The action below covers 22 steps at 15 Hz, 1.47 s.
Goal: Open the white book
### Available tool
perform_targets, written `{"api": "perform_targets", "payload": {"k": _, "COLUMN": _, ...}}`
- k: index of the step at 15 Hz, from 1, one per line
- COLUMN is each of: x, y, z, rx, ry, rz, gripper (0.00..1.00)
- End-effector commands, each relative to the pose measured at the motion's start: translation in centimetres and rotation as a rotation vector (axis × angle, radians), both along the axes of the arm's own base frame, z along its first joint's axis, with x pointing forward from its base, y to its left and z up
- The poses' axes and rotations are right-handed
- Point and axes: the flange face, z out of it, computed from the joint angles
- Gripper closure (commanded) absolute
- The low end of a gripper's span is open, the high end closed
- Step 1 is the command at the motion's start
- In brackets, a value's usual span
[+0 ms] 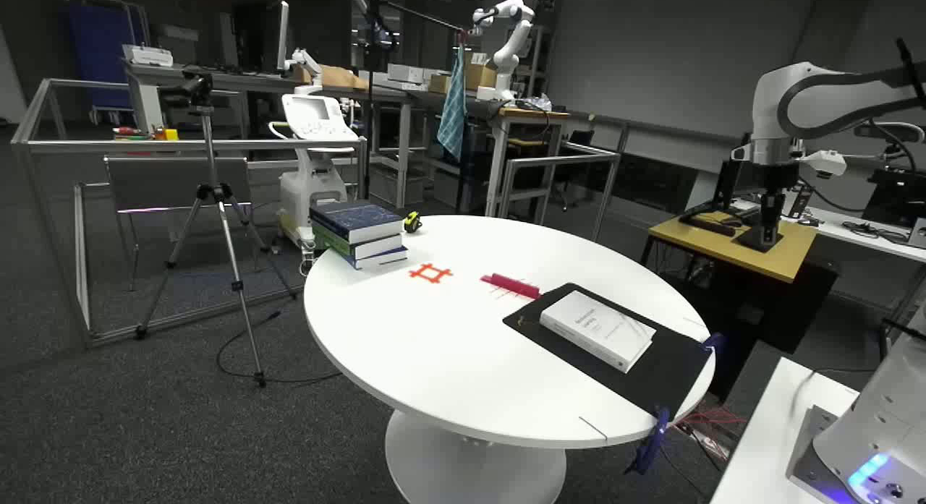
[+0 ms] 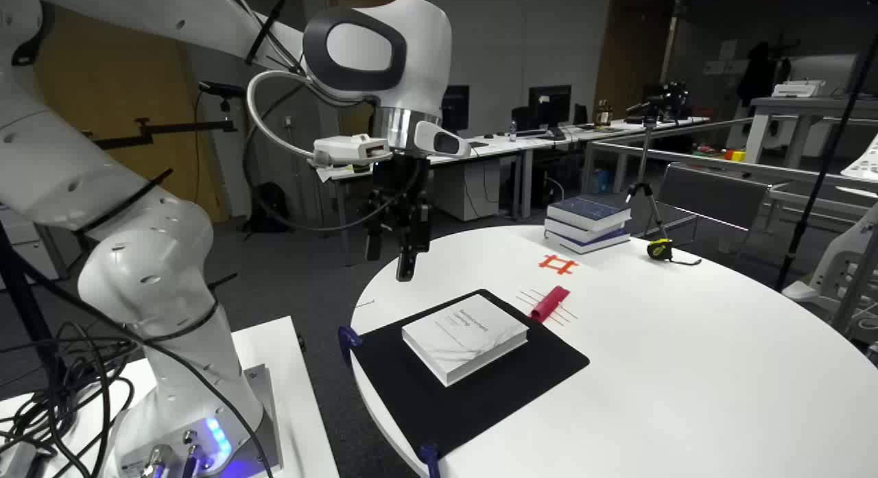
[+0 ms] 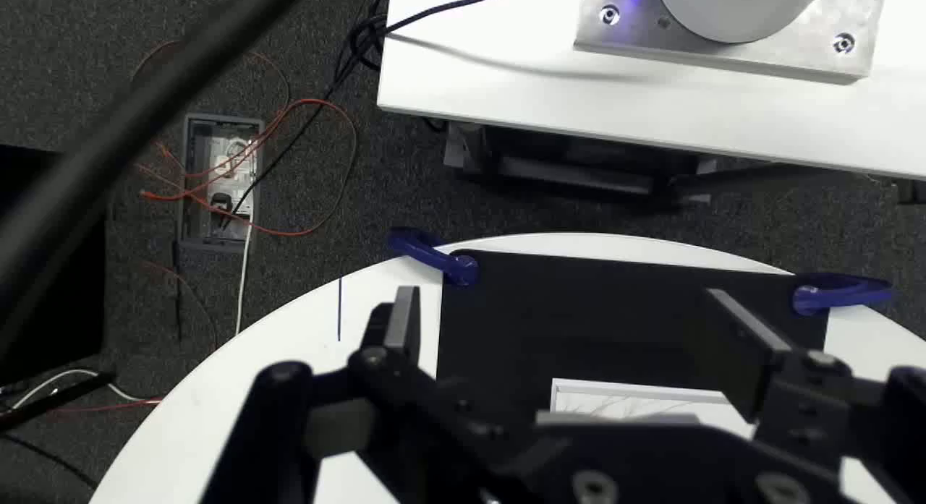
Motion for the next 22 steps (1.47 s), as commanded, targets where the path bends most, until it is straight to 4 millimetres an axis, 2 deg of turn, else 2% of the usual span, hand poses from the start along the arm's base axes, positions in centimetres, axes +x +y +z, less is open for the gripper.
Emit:
{"api": "perform_targets", "payload": {"k": 1, "x": 0.0, "y": 0.0, "z": 0.1, "rx": 0.000, "ry": 0.001, "rz": 0.000, "gripper": 0.00}}
{"api": "perform_targets", "payload": {"k": 6, "x": 0.0, "y": 0.1, "z": 0.1, "rx": 0.000, "ry": 0.001, "rz": 0.001, "gripper": 0.00}}
{"api": "perform_targets", "payload": {"k": 9, "x": 0.9, "y": -0.1, "z": 0.1, "rx": 0.064, "ry": -0.040, "rz": -0.018, "gripper": 0.00}}
{"api": "perform_targets", "payload": {"k": 13, "x": 3.4, "y": -1.0, "z": -0.7, "rx": 0.209, "ry": -0.099, "rz": -0.080, "gripper": 0.00}}
{"api": "perform_targets", "payload": {"k": 17, "x": 7.5, "y": -1.7, "z": -2.9, "rx": 0.317, "ry": -0.168, "rz": -0.138, "gripper": 0.00}}
{"api": "perform_targets", "payload": {"k": 19, "x": 9.7, "y": -1.7, "z": -4.7, "rx": 0.316, "ry": -0.193, "rz": -0.140, "gripper": 0.00}}
{"api": "perform_targets", "payload": {"k": 22, "x": 12.5, "y": -1.4, "z": -8.6, "rx": 0.273, "ry": -0.188, "rz": -0.140, "gripper": 0.00}}
